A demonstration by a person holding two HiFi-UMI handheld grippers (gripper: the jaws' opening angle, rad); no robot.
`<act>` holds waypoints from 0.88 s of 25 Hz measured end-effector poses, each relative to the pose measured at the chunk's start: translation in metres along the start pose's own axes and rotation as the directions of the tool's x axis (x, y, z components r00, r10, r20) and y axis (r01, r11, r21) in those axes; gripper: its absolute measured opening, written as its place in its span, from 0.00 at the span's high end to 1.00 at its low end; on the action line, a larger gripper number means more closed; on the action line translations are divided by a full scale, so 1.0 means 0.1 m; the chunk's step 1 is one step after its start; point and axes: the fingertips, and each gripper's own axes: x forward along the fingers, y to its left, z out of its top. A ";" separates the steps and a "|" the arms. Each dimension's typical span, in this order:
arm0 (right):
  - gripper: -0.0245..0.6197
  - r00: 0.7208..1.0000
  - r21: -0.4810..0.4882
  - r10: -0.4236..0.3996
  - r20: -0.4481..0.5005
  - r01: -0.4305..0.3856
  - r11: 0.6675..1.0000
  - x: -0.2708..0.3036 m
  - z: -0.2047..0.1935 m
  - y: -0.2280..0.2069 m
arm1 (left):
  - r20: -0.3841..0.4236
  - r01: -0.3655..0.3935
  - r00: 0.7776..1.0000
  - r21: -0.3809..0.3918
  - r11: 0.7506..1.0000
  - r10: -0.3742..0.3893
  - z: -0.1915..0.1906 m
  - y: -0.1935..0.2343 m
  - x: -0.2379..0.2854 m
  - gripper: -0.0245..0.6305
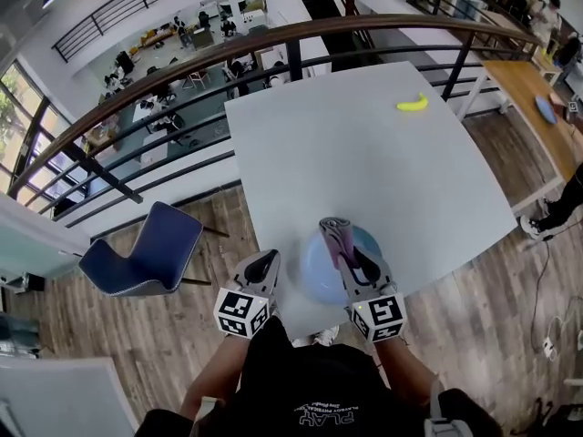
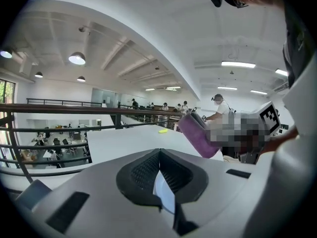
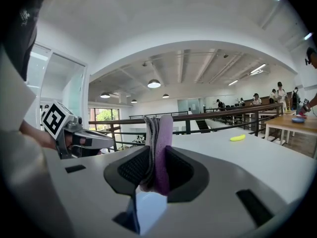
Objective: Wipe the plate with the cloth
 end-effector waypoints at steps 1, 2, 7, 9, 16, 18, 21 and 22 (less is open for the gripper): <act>0.80 1.000 0.001 -0.008 0.003 0.008 1.000 0.01 -0.01 -0.03 | -0.003 -0.004 1.000 -0.009 1.000 0.004 -0.03 0.02 0.03 0.94; 0.80 1.000 0.003 -0.019 0.006 0.019 1.000 0.03 -0.03 -0.07 | -0.007 -0.009 1.000 -0.016 1.000 0.009 -0.06 0.04 0.06 0.94; 0.80 0.998 0.015 -0.063 -0.015 0.064 0.998 0.08 -0.12 -0.22 | -0.008 -0.058 0.998 -0.033 0.998 0.058 -0.14 0.22 0.09 0.94; 0.80 0.997 0.012 -0.067 -0.041 0.067 0.998 0.09 -0.21 -0.23 | -0.007 -0.068 0.998 -0.025 0.997 0.068 -0.15 0.28 0.09 0.94; 0.80 0.994 0.014 -0.032 -0.102 0.034 0.999 0.24 -0.49 -0.18 | -0.019 -0.077 0.997 -0.053 0.996 0.076 -0.29 0.39 0.18 0.94; 0.80 0.989 -0.001 -0.029 -0.143 0.029 1.000 0.30 -0.59 -0.17 | -0.025 -0.075 0.997 -0.068 0.995 0.074 -0.33 0.39 0.22 0.94; 0.80 0.975 -0.020 -0.020 -0.219 0.016 1.000 0.33 -0.78 -0.13 | -0.044 -0.080 0.996 -0.090 0.993 0.077 -0.43 0.39 0.24 0.94; 0.80 0.969 -0.022 -0.017 -0.247 0.012 1.000 0.34 -0.85 -0.12 | -0.053 -0.084 0.995 -0.094 0.992 0.079 -0.47 0.39 0.24 0.94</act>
